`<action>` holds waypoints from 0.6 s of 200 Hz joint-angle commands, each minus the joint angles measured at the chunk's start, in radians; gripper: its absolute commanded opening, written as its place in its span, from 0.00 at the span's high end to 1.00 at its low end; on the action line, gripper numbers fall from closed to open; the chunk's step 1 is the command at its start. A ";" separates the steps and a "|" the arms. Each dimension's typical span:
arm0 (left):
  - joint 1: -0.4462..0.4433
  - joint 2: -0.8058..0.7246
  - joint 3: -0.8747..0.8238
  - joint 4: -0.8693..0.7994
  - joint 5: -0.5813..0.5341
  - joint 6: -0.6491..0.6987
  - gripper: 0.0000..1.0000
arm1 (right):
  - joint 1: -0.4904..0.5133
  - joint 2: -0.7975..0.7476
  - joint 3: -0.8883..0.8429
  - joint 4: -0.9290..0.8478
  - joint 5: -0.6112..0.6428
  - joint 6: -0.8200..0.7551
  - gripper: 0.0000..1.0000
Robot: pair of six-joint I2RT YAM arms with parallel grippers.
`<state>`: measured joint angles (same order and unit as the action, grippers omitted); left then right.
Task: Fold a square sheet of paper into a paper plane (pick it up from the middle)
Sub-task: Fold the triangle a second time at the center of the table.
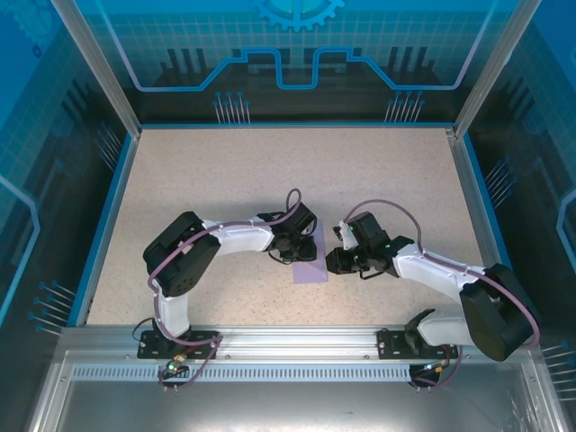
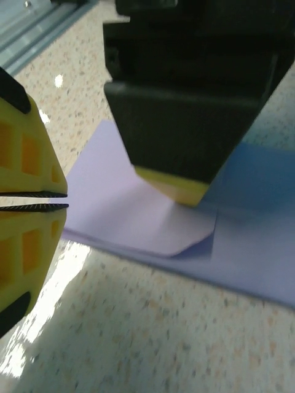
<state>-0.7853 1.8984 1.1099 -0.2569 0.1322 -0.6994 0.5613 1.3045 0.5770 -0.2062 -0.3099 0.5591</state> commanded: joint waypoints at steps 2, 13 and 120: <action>0.003 0.062 -0.019 -0.035 0.003 0.024 0.82 | -0.007 0.058 0.002 0.100 -0.109 0.061 0.87; 0.003 0.060 -0.021 -0.029 0.007 0.022 0.82 | -0.006 0.083 0.000 0.128 -0.118 0.067 0.88; 0.014 0.019 0.006 -0.016 0.068 0.020 0.78 | 0.000 0.187 -0.055 0.138 -0.045 0.030 0.89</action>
<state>-0.7780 1.8992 1.1099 -0.2409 0.1711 -0.6994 0.5621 1.4796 0.5385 -0.0654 -0.3744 0.6056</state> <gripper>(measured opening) 0.212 0.111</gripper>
